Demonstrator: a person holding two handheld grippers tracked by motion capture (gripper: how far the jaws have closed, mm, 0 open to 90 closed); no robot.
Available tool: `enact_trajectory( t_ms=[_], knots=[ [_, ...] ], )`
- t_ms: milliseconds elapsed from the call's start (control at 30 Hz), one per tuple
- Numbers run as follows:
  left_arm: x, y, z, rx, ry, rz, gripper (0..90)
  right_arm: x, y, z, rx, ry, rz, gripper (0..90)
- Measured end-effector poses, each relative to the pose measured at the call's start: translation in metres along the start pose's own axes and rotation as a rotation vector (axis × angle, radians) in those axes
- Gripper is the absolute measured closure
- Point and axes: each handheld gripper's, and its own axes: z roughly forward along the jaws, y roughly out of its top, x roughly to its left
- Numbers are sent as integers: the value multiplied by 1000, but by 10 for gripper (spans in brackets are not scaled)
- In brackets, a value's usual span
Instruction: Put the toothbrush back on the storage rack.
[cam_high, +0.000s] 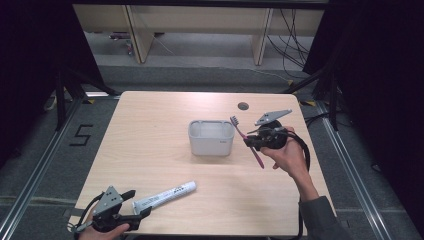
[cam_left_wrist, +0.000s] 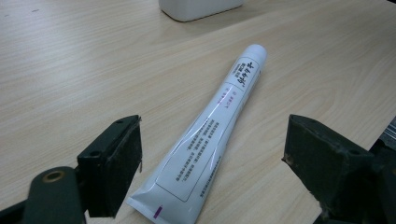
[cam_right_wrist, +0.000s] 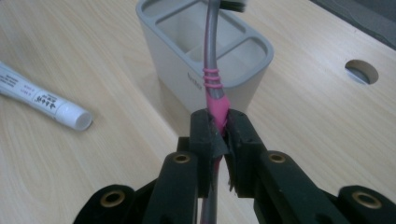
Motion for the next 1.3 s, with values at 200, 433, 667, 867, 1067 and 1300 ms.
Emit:
enact_trajectory(
  t_ms=[200, 433, 667, 867, 1067, 1300],
  knots=[
    [0, 0, 0, -4, 1, -2, 188, -1, 14, 4, -59, 9, 33, 822],
    [0, 0, 0, -1, -1, 1, 188, -3, 26, 6, -99, 16, 34, 823],
    [0, 0, 0, 2, -3, 2, 188, -3, 40, 8, -128, 30, 50, 823],
    [0, 0, 0, 2, -4, 2, 188, -5, 53, 12, -178, 40, 66, 823],
    [0, 0, 0, 5, -6, 9, 188, -8, 62, 15, -204, 36, 80, 823],
    [0, 0, 0, 8, -8, 7, 188, -13, 73, 21, -245, 46, 121, 823]
  ],
)
